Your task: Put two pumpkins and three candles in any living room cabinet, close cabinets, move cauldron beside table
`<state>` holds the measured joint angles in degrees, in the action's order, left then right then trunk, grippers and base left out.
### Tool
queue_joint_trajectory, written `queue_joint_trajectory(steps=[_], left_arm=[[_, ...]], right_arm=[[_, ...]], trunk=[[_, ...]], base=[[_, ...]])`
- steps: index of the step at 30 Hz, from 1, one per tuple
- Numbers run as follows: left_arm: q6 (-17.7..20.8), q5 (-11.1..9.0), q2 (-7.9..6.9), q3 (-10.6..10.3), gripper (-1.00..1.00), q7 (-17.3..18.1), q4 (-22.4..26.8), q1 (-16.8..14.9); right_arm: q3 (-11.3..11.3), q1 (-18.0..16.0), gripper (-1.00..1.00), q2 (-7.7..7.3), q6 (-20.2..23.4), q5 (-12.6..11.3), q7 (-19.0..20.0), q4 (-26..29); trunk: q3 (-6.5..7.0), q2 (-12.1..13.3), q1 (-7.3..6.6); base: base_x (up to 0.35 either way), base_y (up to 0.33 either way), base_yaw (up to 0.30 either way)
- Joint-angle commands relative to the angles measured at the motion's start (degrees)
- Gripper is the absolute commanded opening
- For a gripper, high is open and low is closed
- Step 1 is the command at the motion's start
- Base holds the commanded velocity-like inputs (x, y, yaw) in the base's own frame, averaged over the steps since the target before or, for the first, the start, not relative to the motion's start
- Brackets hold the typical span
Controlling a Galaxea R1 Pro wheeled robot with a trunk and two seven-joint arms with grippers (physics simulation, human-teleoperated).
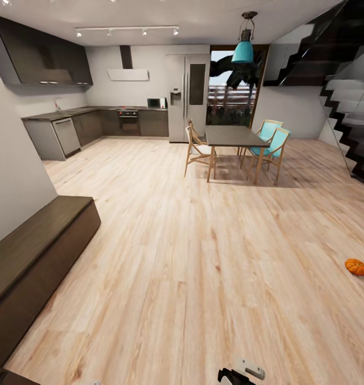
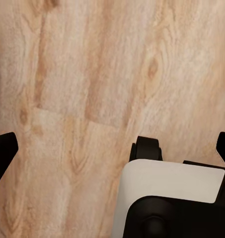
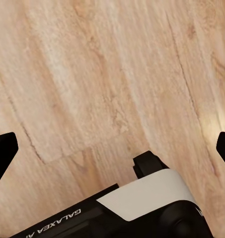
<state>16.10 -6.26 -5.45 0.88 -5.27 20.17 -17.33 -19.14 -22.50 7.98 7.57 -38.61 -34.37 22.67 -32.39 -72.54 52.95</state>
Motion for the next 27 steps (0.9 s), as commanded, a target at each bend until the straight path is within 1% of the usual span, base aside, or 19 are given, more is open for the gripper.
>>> queue_joint_trajectory(steps=[1,8,12,15,27], left_arm=[[0.0,0.0,0.0,0.0,1.0,0.0,0.0,0.0],[0.0,0.0,0.0,0.0,1.0,0.0,0.0,0.0],[0.0,0.0,0.0,0.0,1.0,0.0,0.0,0.0],[0.0,0.0,0.0,0.0,1.0,0.0,0.0,0.0],[0.0,0.0,0.01,0.0,1.0,0.0,0.0,0.0]], right_arm=[[0.0,0.0,1.0,0.01,0.0,0.1,0.0,0.0],[0.0,0.0,1.0,-0.02,-0.4,0.1,0.0,0.0],[-0.1,0.0,1.0,-0.07,-3.7,0.1,0.0,-0.4],[-0.1,0.0,1.0,-0.03,-4.5,0.2,0.0,-1.5],[-0.3,0.0,1.0,-0.07,-4.9,0.3,0.0,-2.6]], trunk=[[0.0,0.0,0.0],[0.0,0.0,0.0],[0.0,0.0,0.0],[0.0,0.0,0.0],[0.0,0.0,0.0]], base=[[0.234,0.0,-0.074],[0.308,0.0,-0.016],[0.327,0.0,-0.001],[0.328,0.0,0.0],[0.328,0.0,0.0]])
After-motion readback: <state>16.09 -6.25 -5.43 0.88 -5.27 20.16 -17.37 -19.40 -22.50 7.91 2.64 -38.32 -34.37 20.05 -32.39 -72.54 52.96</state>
